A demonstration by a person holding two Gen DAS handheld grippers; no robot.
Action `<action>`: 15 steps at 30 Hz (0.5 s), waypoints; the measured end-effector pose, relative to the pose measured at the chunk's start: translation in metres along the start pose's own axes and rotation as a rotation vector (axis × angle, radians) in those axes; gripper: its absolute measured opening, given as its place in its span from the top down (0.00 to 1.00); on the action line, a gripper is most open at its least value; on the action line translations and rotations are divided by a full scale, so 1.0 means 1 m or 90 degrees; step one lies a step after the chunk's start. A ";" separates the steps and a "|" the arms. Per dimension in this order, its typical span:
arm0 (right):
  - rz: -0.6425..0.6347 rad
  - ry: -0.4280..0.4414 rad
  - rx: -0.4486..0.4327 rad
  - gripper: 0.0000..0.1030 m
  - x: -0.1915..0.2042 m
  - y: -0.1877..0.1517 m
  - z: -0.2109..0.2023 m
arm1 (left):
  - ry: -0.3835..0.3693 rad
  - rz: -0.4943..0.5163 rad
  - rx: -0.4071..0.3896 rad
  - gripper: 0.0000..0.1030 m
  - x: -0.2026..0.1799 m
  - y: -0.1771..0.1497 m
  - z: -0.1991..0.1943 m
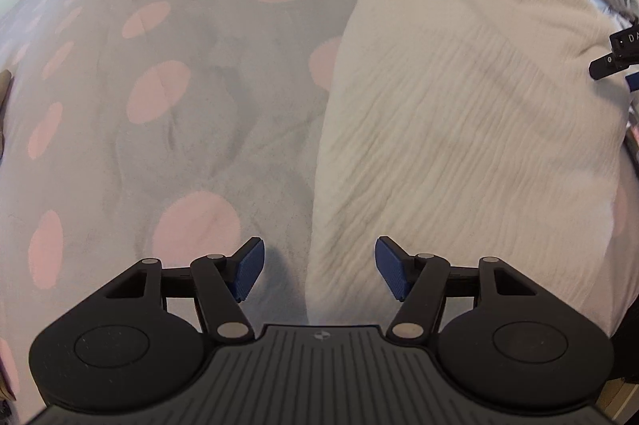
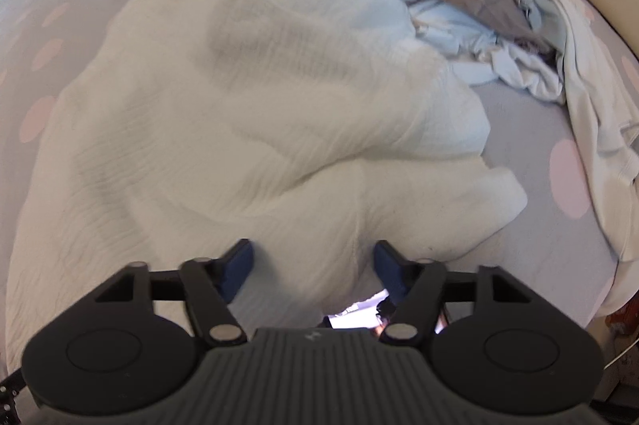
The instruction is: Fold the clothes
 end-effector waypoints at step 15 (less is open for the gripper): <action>-0.186 0.209 -0.055 0.93 0.090 -0.090 -0.100 | 0.069 0.024 0.027 0.99 0.007 -0.027 -0.041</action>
Point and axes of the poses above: each gripper's, at about its wrist camera, not at the fingertips, and z roughly the way its jaws point, x to its left, y to its top, the point moved 3 cm from there along z, roughly the way its jaws point, and after that the axes turned 14 degrees about z, right-handed, at the moved point
